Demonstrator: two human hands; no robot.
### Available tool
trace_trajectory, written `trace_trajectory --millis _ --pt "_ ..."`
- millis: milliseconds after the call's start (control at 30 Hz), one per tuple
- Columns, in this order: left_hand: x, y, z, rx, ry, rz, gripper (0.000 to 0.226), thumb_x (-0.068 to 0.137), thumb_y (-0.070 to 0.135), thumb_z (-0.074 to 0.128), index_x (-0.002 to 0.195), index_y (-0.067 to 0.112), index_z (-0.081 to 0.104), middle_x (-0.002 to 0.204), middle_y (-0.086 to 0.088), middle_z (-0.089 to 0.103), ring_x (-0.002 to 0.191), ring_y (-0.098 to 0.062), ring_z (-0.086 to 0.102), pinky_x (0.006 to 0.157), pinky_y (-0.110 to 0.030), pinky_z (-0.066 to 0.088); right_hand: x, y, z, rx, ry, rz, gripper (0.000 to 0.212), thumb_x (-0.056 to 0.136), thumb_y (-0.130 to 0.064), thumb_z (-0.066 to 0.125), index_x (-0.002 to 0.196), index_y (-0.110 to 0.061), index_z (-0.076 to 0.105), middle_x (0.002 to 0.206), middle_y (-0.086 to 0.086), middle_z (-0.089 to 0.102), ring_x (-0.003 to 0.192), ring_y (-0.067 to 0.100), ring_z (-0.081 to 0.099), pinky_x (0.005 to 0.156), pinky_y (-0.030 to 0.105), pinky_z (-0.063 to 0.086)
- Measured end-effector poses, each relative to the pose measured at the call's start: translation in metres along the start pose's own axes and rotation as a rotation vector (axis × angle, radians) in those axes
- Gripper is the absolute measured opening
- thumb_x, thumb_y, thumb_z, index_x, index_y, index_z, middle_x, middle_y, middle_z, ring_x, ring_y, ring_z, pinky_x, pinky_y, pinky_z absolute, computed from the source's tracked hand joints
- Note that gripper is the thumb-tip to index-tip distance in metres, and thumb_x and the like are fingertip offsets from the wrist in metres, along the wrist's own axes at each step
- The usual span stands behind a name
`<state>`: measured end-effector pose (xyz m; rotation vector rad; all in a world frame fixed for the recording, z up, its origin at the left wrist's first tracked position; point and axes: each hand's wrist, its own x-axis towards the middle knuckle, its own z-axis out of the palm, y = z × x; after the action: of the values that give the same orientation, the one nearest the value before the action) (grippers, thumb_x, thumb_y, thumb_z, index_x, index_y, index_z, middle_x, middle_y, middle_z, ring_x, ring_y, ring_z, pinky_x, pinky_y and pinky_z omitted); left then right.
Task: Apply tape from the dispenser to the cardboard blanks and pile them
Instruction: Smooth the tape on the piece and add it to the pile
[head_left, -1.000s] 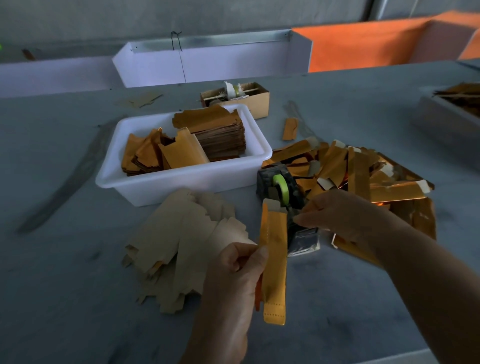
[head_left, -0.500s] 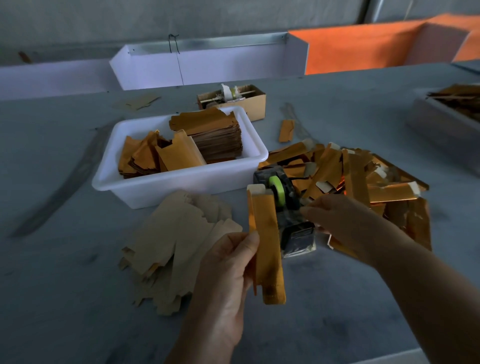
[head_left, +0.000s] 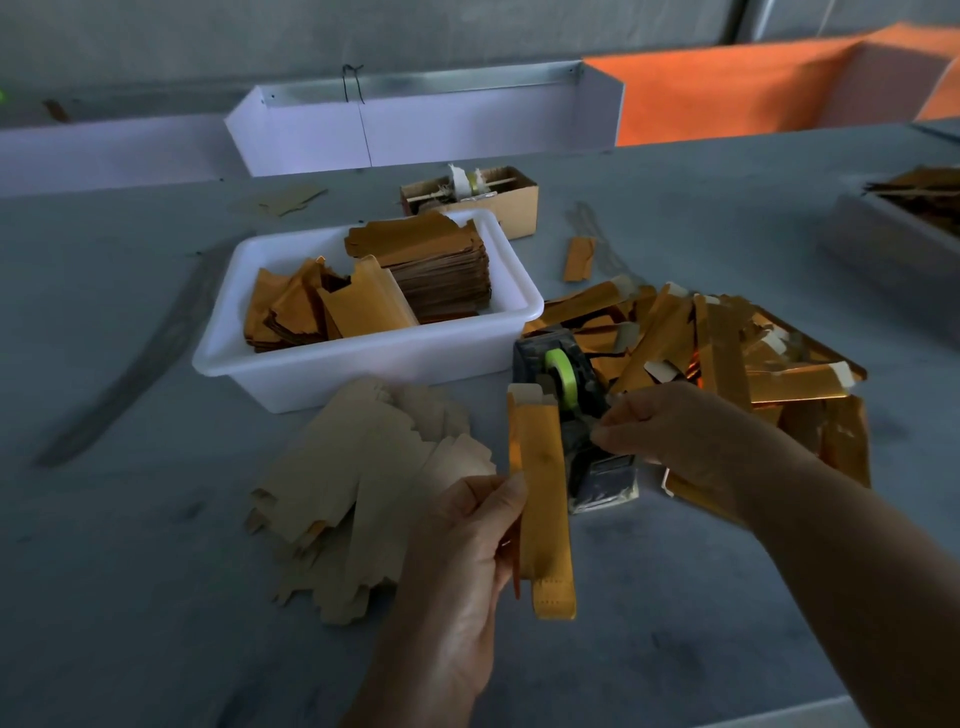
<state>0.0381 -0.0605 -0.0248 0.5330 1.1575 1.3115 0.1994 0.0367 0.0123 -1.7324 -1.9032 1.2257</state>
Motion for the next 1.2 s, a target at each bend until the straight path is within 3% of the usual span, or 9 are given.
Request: trace_trajectory --millis 100,167,333,500,667,1000,1100,1200 --pt "0.000 0.000 0.001 -0.003 -0.018 -0.013 0.023 0.076 0.024 0.064 0.054 0.022 0.070 0.058 0.002 0.063 0.051 -0.005 0.059 0.048 -0.016 0.048 -0.002 0.005 0.003 0.195 0.029 0.020 0.007 0.085 -0.021 0.065 0.080 -0.020 0.068 0.085 0.002 0.066 0.085 0.018 0.061 0.079 0.032 0.048" --pt "0.001 0.000 0.002 -0.029 -0.018 -0.009 0.013 0.070 0.026 0.065 0.062 0.017 0.069 0.062 -0.002 0.064 0.053 -0.007 0.059 0.048 -0.018 0.048 -0.004 0.008 0.006 0.237 0.079 -0.015 0.007 0.084 -0.021 0.066 0.078 -0.022 0.069 0.081 -0.001 0.066 0.080 0.012 0.061 0.068 0.027 0.044" --pt "0.003 0.001 0.004 -0.048 -0.031 0.011 0.024 0.069 0.029 0.067 0.081 0.008 0.065 0.074 -0.009 0.066 0.063 -0.014 0.061 0.057 -0.025 0.051 -0.008 0.008 0.012 0.279 0.235 -0.168 0.007 0.083 -0.019 0.067 0.078 -0.023 0.069 0.075 -0.008 0.063 0.065 -0.004 0.058 0.058 0.015 0.039" --pt "0.002 0.001 0.003 -0.043 -0.047 0.015 0.028 0.072 0.028 0.066 0.086 0.005 0.063 0.080 -0.014 0.067 0.066 -0.016 0.061 0.057 -0.026 0.050 -0.010 0.007 0.008 0.378 0.171 -0.077 0.007 0.086 -0.022 0.063 0.086 -0.017 0.069 0.089 0.009 0.064 0.087 0.023 0.058 0.068 0.028 0.042" --pt "0.006 0.008 0.006 -0.101 -0.082 0.035 0.016 0.079 0.022 0.065 0.084 0.007 0.065 0.088 -0.017 0.069 0.080 -0.023 0.065 0.066 -0.030 0.050 -0.011 0.008 0.004 0.364 0.137 -0.051 0.007 0.086 -0.020 0.063 0.085 -0.016 0.069 0.093 0.011 0.065 0.093 0.028 0.059 0.081 0.037 0.047" --pt "0.009 0.006 0.004 -0.046 -0.122 0.031 0.016 0.082 0.023 0.062 0.083 0.007 0.061 0.084 -0.015 0.066 0.069 -0.018 0.063 0.058 -0.026 0.049 -0.011 0.010 -0.015 0.366 0.073 -0.004 0.007 0.083 -0.022 0.066 0.082 -0.023 0.073 0.071 0.001 0.069 0.059 0.008 0.058 0.052 0.021 0.043" --pt "0.012 0.006 0.003 -0.073 -0.132 0.037 0.017 0.082 0.023 0.062 0.085 0.006 0.064 0.092 -0.016 0.071 0.080 -0.023 0.068 0.060 -0.025 0.053 -0.017 0.013 -0.013 0.349 0.052 -0.017 0.008 0.082 -0.019 0.066 0.085 -0.022 0.072 0.071 -0.002 0.071 0.055 0.004 0.062 0.049 0.017 0.046" --pt "0.014 0.006 0.002 -0.099 -0.157 0.037 0.016 0.083 0.021 0.060 0.072 0.014 0.069 0.092 -0.016 0.074 0.085 -0.025 0.071 0.064 -0.026 0.056 -0.024 0.015 -0.006 0.424 0.125 0.005 0.013 0.075 -0.016 0.070 0.088 -0.016 0.067 0.072 0.002 0.071 0.058 0.008 0.065 0.051 0.021 0.046"
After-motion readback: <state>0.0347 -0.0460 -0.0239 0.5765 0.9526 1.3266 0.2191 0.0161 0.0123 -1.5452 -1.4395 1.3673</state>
